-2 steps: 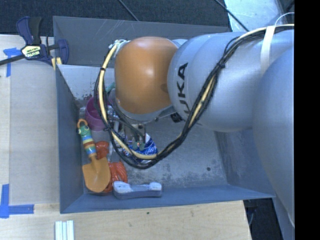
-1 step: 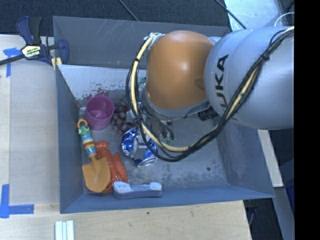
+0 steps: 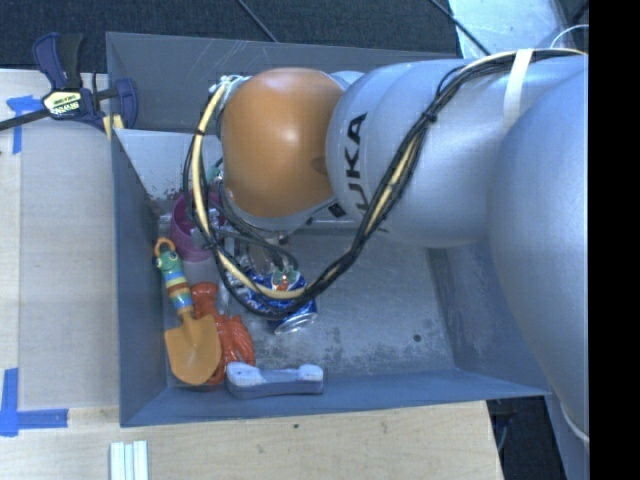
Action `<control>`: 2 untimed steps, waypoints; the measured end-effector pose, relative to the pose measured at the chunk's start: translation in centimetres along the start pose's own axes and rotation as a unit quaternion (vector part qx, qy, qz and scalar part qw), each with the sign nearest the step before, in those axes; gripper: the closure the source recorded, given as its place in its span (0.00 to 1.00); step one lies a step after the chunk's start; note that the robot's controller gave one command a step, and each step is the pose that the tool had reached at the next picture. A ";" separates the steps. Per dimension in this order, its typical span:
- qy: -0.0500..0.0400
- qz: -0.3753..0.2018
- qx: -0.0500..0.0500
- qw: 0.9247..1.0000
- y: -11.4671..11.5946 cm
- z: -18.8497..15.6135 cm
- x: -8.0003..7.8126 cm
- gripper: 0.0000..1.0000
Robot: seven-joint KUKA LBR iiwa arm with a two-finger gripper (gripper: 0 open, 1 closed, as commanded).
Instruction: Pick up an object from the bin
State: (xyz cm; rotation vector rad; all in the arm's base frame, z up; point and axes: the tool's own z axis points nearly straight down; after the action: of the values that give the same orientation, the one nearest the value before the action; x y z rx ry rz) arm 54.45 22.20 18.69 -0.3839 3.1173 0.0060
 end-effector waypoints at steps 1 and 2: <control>-0.004 0.214 0.001 0.977 -4.7 -4.9 2.7 0.00; -0.006 0.174 0.001 0.985 -4.3 -4.1 1.8 0.00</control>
Offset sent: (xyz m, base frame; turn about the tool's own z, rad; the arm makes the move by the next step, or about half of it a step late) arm 0.0112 -0.0091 -0.0147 -0.1470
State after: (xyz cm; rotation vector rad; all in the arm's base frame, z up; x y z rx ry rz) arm 53.73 17.57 22.74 0.1636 3.1257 0.0044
